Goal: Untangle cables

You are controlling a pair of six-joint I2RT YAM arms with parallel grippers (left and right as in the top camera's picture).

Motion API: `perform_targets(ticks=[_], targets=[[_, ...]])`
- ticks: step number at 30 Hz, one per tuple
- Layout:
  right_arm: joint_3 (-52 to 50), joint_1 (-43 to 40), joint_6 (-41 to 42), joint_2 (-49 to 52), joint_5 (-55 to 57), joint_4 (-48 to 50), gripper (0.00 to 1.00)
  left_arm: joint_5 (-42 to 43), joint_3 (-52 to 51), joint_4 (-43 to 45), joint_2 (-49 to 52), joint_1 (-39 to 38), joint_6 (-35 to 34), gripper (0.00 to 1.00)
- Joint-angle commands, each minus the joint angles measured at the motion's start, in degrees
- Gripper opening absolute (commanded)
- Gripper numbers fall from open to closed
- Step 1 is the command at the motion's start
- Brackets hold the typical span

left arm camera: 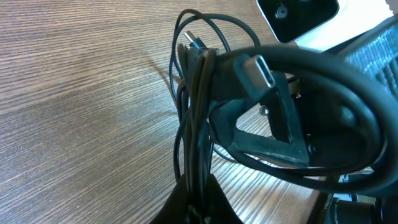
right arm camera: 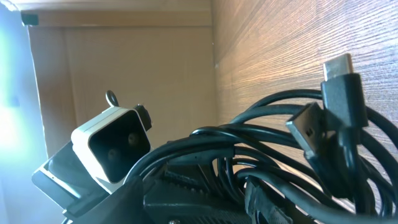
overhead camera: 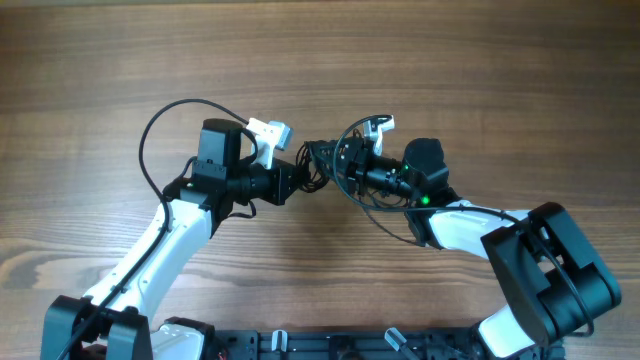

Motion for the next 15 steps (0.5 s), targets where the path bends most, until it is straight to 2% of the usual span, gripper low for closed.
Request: perform_targets(ticks=[1,4,9,12,15], targets=[[0.61,0.13,1.55,-0.11,1.95,1.14,0.56,-0.76,-0.04,-0.44,-0.5,-1.29,0.33,0.04],[0.61,0.13,1.73,-0.11,1.88,1.11,0.56,-1.79,-0.04,-0.2,-0.5,-4.35,0.5,0.04],[0.61,0.13,1.7,-0.11,1.88,-2.45,0.56,-9.22,-0.04,-0.17,-0.5,-6.99,0.57,0.04],[0.61,0.11,0.59,-0.11,1.88,-10.1,0.57,-9.29,-0.04,-0.24,-0.52,-7.13,5.44,0.04],[0.61,0.11,-7.08,-0.11,2.32,-9.18,0.58,-9.35,-0.04,-1.86,-0.52,-7.58,13.42,0.04]])
